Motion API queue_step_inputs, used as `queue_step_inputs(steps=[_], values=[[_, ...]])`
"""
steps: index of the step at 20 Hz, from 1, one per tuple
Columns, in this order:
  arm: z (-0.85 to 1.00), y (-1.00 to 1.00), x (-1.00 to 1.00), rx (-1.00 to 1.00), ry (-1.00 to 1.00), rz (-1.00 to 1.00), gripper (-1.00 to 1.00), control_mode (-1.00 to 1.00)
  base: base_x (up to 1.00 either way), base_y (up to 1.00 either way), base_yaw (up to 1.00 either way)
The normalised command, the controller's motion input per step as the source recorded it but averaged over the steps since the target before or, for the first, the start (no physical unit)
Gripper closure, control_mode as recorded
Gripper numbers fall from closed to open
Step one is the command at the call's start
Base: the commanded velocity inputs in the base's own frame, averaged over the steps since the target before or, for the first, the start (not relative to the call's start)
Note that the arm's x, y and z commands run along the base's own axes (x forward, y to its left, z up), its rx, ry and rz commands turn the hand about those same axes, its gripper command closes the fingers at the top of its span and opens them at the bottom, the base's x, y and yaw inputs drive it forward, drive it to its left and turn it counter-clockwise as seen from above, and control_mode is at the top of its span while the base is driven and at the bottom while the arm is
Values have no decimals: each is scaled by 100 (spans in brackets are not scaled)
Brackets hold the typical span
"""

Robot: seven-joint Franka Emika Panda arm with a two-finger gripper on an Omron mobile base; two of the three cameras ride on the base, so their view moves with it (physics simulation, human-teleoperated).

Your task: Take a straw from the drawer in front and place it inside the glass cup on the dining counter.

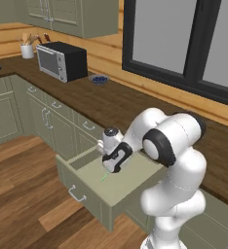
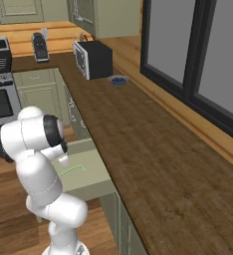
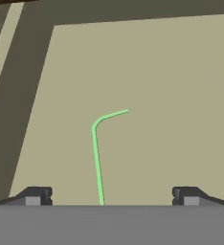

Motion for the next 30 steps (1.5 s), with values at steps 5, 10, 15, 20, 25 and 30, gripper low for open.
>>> queue_step_inputs(steps=[5,10,15,20,25,30], values=[[-8,-27,37,18,15,0,-100,-100,0,0,0],[-21,0,11,4,7,0,-100,-100,0,0,0],[-18,0,12,0,9,-1,-100,-100,0,0,0],[-20,0,12,0,3,-2,-100,-100,0,0,0],[-28,0,28,0,4,-3,-100,-100,0,0,0],[-30,2,26,0,4,-3,-100,-100,0,0,0]])
